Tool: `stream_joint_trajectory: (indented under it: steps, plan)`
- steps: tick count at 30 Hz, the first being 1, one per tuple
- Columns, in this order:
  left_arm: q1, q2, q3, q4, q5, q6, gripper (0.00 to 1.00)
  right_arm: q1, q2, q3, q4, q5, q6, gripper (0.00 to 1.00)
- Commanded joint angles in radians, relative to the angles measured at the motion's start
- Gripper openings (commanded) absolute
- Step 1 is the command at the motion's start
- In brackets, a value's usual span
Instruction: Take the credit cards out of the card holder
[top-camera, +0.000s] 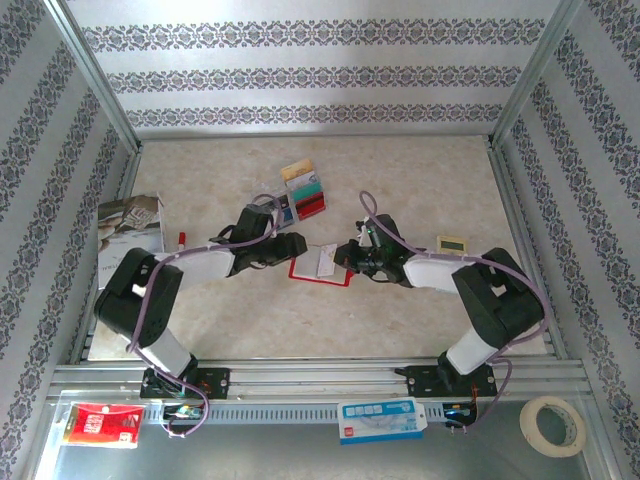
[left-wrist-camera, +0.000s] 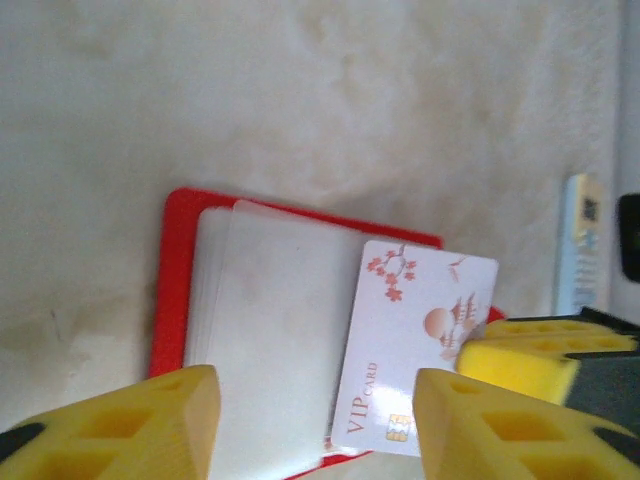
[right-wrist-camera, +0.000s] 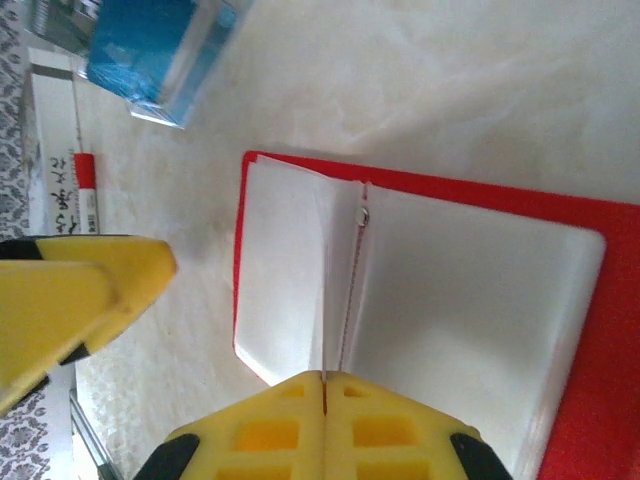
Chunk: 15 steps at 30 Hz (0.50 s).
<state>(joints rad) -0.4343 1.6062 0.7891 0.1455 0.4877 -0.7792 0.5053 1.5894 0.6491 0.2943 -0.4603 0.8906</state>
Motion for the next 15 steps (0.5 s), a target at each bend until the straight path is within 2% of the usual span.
stream_joint_trajectory:
  steps: [1, 5, 10, 15]
  plan:
    - [0.030, -0.080, -0.022, 0.102, 0.041, -0.019, 0.62, -0.012, -0.079, -0.028, 0.090, 0.014, -0.032, 0.00]
    - [0.035, -0.157, -0.027, 0.140, 0.054, -0.057, 0.74, -0.015, -0.166, -0.034, 0.148, 0.010, -0.027, 0.00]
    - [0.035, -0.187, -0.030, 0.233, 0.119, -0.128, 0.77, -0.020, -0.231, -0.028, 0.255, -0.019, 0.002, 0.00]
    - [0.035, -0.181, -0.060, 0.469, 0.196, -0.261, 0.77, -0.033, -0.263, -0.018, 0.364, -0.036, 0.063, 0.00]
